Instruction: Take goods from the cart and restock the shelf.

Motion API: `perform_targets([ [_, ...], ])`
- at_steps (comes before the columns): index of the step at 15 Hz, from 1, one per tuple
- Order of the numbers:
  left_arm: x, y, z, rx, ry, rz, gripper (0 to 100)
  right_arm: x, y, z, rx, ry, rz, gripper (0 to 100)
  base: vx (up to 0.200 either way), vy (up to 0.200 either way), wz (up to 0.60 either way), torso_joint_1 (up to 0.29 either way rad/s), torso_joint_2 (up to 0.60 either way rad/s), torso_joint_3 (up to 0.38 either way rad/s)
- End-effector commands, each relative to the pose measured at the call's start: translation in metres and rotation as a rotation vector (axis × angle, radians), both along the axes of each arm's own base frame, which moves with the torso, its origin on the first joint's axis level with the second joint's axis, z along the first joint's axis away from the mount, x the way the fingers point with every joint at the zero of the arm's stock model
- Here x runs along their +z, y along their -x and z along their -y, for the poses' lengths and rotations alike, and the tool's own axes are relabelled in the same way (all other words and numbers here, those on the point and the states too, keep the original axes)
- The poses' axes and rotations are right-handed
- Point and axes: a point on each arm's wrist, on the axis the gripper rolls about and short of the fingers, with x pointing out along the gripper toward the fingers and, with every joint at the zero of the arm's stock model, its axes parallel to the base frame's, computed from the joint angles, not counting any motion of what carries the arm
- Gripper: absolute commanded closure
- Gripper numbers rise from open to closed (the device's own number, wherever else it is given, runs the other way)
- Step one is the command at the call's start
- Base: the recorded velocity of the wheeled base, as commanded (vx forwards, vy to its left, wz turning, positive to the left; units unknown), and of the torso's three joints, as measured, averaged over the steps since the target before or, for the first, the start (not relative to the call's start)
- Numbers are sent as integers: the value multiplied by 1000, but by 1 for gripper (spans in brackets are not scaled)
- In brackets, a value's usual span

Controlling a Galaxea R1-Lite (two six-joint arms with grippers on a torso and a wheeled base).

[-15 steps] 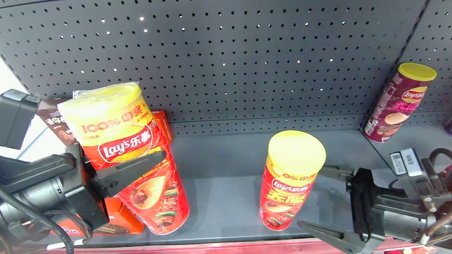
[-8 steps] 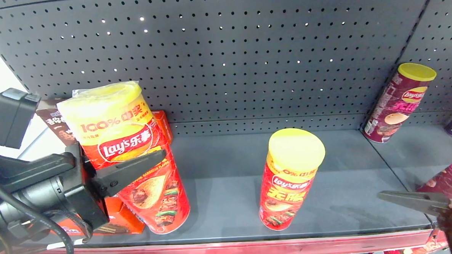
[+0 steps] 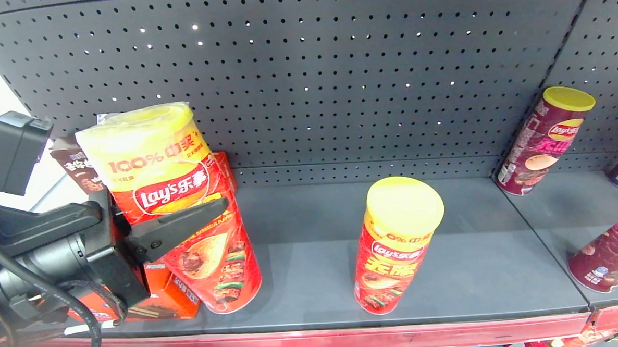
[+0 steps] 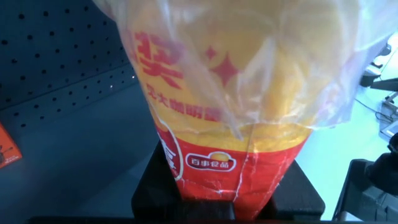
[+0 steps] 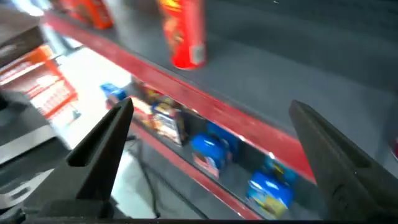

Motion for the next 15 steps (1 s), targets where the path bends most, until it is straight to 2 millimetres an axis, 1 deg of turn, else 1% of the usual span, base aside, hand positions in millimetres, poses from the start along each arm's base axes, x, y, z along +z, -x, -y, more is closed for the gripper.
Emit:
perform_targets([
  [1, -2, -1, 1, -1, -3, -8, 100, -39, 14, 11, -141, -28, 16, 0, 0, 0, 0, 0, 0, 0],
  [2, -2, 0, 2, -10, -4, -10, 100, -44, 12, 12, -205, -24, -10, 0, 0, 0, 0, 0, 0, 0],
  [3, -3, 0, 3, -13, -5, -13, 100, -44, 12, 11, -213, -29, -15, 0, 0, 0, 0, 0, 0, 0],
  [4, -3, 0, 3, -13, -6, -14, 100, -43, 9, 9, -254, -2, -57, 0, 0, 0, 0, 0, 0, 0],
  [5, -5, 0, 3, -13, -8, -20, 100, -42, 4, 5, -344, 33, -124, 0, 0, 0, 0, 0, 0, 0],
  [6, -6, -1, 3, -15, -10, -24, 100, -42, 2, 4, -407, 45, -156, 0, 0, 0, 0, 0, 0, 0],
  [7, -7, -2, 4, -16, -19, -21, 100, -42, 2, 3, -514, 38, -161, 0, 0, 0, 0, 0, 0, 0],
  [9, -12, 1, 4, -23, -40, -25, 100, -43, 10, 1, -683, -3, -74, 0, 0, 0, 0, 0, 0, 0],
  [10, -15, 3, 6, -35, -44, -31, 100, -43, 11, 1, -712, -12, -50, 0, 0, 0, 0, 0, 0, 0],
  [11, -14, 5, 8, -51, -42, -26, 100, -44, 14, 1, -683, -23, -20, 0, 0, 0, 0, 0, 0, 0],
  [13, -13, 7, 12, -75, -43, -23, 100, -44, 14, 1, -684, -26, -16, 0, 0, 0, 0, 0, 0, 0],
  [14, -12, 11, 19, -113, -42, -19, 100, -44, 14, 1, -683, -26, -16, 0, 0, 0, 0, 0, 0, 0],
  [15, -12, 11, 19, -113, -42, -19, 100, -44, 14, 1, -683, -26, -14, 0, 0, 0, 0, 0, 0, 0],
])
